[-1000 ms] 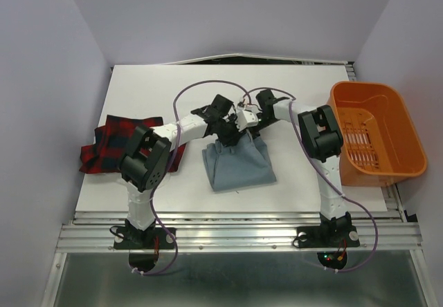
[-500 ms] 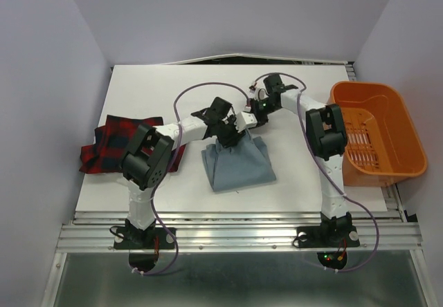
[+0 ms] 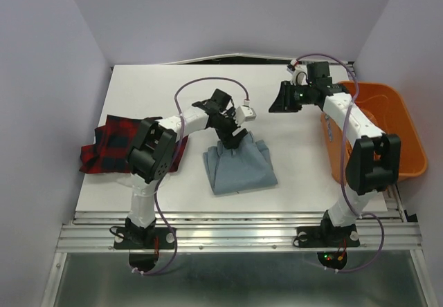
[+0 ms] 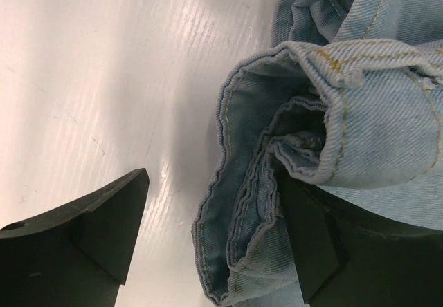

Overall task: Fold and stack the skirts
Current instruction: Fold the skirt

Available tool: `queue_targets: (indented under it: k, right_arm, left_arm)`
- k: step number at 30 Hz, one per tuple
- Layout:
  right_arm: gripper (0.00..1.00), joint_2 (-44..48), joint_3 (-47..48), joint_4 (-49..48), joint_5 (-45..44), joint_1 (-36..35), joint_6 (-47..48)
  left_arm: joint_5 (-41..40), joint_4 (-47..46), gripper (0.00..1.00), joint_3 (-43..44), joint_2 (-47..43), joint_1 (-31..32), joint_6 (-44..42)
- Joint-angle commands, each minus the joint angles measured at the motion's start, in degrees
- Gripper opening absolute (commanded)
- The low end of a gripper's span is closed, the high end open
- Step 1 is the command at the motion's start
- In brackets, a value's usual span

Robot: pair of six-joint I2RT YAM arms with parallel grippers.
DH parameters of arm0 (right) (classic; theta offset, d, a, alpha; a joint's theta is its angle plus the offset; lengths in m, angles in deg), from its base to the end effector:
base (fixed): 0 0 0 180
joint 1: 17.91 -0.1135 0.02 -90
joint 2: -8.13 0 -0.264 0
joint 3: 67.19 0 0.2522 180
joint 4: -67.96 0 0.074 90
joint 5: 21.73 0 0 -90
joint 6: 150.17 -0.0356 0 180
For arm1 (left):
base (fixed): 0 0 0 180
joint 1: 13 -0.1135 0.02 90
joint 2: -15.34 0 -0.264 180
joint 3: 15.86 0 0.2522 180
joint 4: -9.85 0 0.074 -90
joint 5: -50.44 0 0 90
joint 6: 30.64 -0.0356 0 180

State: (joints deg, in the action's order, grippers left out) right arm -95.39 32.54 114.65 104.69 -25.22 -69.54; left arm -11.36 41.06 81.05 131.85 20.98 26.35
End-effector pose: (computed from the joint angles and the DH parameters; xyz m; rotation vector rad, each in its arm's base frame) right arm 0.3928 0.0717 0.2743 -0.2407 2.4077 0.9074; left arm 0.3571 -0.2610 0.1835 1.5019 1.8811 -0.6094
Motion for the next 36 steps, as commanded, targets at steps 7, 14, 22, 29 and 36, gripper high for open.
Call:
queue_targets:
  k: [7, 14, 22, 29, 36]
  right_arm:
    - [0.34, 20.8, -19.1, -14.0, 21.1, -4.3, -4.6]
    - [0.31, 22.4, -25.8, -16.9, 22.3, -9.2, -5.2]
    - [0.28, 18.2, -27.9, -19.1, 15.8, -17.4, -3.0]
    - [0.21, 12.8, -28.2, -18.5, 6.8, -16.8, 0.9]
    - [0.19, 8.2, -28.4, -19.2, 3.0, -10.7, 3.0]
  left_arm:
    - [3.9, 10.5, 0.89, 9.7, -4.5, -1.8, 6.9]
    - [12.0, 6.7, 0.99, 8.4, -12.2, -6.7, 17.1]
    - [24.2, -7.6, 0.57, -9.1, -23.4, -9.2, 35.9]
    - [24.9, -13.8, 0.00, -19.7, -22.6, -7.0, 40.1]
    - [18.7, -18.1, 0.00, -20.5, -13.3, -6.5, 42.7]
